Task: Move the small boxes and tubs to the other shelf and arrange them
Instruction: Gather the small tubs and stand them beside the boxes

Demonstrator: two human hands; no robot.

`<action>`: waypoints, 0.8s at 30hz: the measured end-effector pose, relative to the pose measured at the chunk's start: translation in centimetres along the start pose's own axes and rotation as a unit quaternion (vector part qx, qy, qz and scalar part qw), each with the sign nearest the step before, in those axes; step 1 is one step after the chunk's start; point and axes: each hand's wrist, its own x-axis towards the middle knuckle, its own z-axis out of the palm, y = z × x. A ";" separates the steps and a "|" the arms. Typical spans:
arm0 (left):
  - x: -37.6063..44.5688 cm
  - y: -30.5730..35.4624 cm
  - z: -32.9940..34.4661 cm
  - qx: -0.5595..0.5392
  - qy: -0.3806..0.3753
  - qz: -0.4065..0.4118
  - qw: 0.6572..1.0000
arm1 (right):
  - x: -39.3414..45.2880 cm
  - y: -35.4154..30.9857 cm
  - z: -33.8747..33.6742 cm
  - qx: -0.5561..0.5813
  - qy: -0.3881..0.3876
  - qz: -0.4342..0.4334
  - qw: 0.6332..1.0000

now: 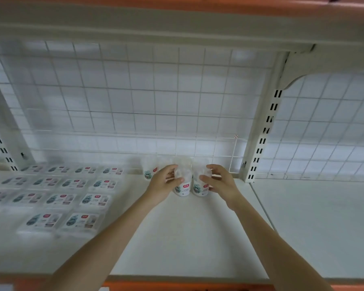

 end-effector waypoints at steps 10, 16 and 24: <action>-0.1 -0.1 0.1 -0.027 0.008 0.013 1.000 | 0.1 0.6 0.4 -0.016 0.027 0.008 0.999; -0.4 0.3 0.0 -0.037 -0.002 -0.003 0.999 | -0.7 0.0 1.0 -0.066 0.042 0.020 0.997; -2.1 0.4 -1.4 0.040 0.003 -0.004 0.999 | -4.1 -0.6 0.0 -0.265 0.041 0.000 0.963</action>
